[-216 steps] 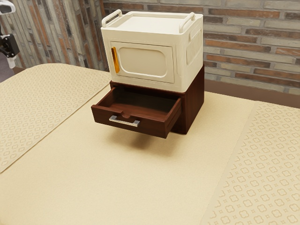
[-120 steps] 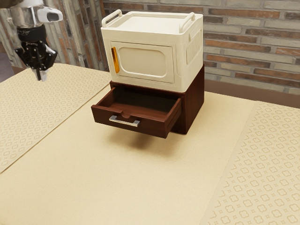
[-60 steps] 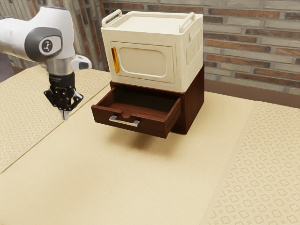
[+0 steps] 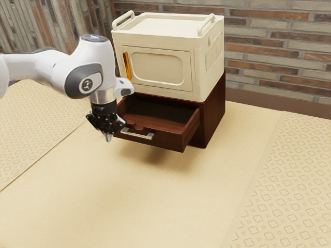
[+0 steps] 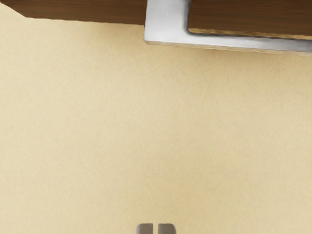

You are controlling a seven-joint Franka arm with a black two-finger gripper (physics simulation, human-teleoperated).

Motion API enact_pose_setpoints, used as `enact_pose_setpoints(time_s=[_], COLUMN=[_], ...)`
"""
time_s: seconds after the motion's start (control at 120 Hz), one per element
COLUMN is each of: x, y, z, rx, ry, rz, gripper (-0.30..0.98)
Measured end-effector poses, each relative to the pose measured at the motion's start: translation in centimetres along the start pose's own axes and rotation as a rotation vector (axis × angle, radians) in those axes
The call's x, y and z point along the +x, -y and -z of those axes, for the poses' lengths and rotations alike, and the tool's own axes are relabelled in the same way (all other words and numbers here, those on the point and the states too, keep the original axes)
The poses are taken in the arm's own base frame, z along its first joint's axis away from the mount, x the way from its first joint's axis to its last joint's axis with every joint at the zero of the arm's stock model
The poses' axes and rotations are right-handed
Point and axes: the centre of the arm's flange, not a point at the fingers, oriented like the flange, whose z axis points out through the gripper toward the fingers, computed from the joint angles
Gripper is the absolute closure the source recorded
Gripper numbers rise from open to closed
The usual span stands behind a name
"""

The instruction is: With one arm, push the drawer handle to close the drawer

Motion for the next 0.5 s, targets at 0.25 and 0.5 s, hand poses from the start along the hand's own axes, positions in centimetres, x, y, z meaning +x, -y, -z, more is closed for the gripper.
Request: enact_pose_setpoints(time_s=[0.25,0.5], x=[2.6,4.4], y=[-2.4,-4.0], z=[-1.1,-2.6], rx=[-0.001,0.011], ry=[-0.065,-0.088], rz=[0.000,-0.001], gripper=[0.79,0.79])
